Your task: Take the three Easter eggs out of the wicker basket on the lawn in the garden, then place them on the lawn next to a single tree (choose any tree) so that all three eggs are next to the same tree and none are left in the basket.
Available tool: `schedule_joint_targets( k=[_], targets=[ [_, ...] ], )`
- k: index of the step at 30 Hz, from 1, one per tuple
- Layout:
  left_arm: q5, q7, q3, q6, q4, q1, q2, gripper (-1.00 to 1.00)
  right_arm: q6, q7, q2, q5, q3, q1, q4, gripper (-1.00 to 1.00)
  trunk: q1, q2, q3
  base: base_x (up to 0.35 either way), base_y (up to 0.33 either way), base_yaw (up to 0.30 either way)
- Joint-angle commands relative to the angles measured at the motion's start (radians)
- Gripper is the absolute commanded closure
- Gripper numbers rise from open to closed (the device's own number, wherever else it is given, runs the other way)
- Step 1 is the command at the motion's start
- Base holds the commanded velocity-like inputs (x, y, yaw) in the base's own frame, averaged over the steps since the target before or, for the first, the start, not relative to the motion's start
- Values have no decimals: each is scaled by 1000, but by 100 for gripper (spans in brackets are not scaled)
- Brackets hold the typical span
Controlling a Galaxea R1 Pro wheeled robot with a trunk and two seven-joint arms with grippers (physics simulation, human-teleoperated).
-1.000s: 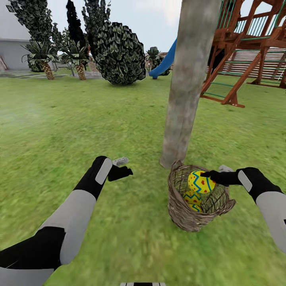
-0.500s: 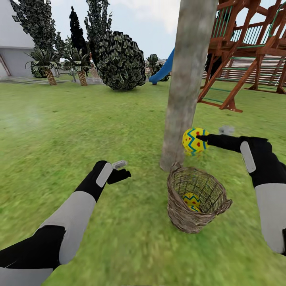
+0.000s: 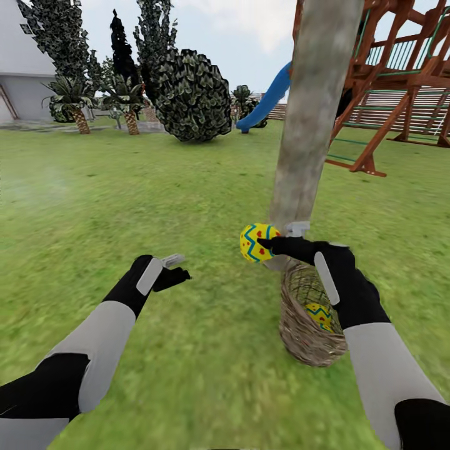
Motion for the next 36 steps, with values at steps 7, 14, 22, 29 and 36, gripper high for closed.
schedule_joint_targets(
  k=[7, 14, 22, 29, 36],
  targets=[
    [10, 8, 0, -2, 30, 0, 8, -100, -72, -325, 119, 119, 4, 8, 20, 100, 0, 0, -1, 0, 328, 0],
    [28, -96, 2, -123, 155, 0, 63, -100, -236, -571, 153, 123, 114, 15, 189, 100, 0, 0, -1, 0, 330, 0],
    [30, -545, -1, -421, 521, 0, 104, -100, -638, -725, 193, 120, 121, 15, 582, 100, 0, 0, -1, 34, 274, 0],
    [30, -568, -3, -439, 576, 31, 103, -100, -905, -757, 204, 121, 121, 15, 809, 100, 0, 0, -1, 7, 5, 0],
    [-21, -567, -3, -553, 576, 76, 107, -100, -943, -759, 201, 114, 113, 15, 843, 100, 0, 0, -1, 83, 0, 0]
  ],
)
